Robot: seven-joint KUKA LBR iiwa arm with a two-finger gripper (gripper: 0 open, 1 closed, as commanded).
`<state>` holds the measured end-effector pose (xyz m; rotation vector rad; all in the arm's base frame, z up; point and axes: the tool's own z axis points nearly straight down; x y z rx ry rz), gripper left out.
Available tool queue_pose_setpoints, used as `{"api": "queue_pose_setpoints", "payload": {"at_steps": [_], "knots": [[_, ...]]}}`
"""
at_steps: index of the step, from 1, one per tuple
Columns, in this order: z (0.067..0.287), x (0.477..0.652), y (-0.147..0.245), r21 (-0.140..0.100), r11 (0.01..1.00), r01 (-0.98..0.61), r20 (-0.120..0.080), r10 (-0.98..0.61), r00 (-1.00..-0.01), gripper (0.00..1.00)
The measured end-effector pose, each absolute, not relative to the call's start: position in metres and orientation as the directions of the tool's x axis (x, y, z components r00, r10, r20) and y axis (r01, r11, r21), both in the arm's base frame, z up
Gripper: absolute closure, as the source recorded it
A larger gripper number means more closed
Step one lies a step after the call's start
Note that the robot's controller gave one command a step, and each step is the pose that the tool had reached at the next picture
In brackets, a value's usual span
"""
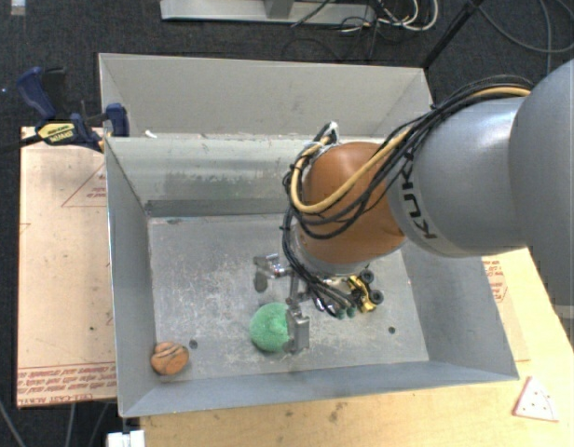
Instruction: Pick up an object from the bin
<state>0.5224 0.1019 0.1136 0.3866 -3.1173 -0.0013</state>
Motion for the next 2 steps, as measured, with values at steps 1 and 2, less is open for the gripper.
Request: {"api": "queue_pose_setpoints", "payload": {"at_steps": [1, 2], "knots": [[0.132, 0.52, 0.107, 0.001, 0.992, -0.125, 0.001, -0.125, -0.992, 0.0], [0.076, 0.531, 0.104, 0.004, 0.962, -0.273, -0.006, -0.273, -0.962, 1.0]]}}
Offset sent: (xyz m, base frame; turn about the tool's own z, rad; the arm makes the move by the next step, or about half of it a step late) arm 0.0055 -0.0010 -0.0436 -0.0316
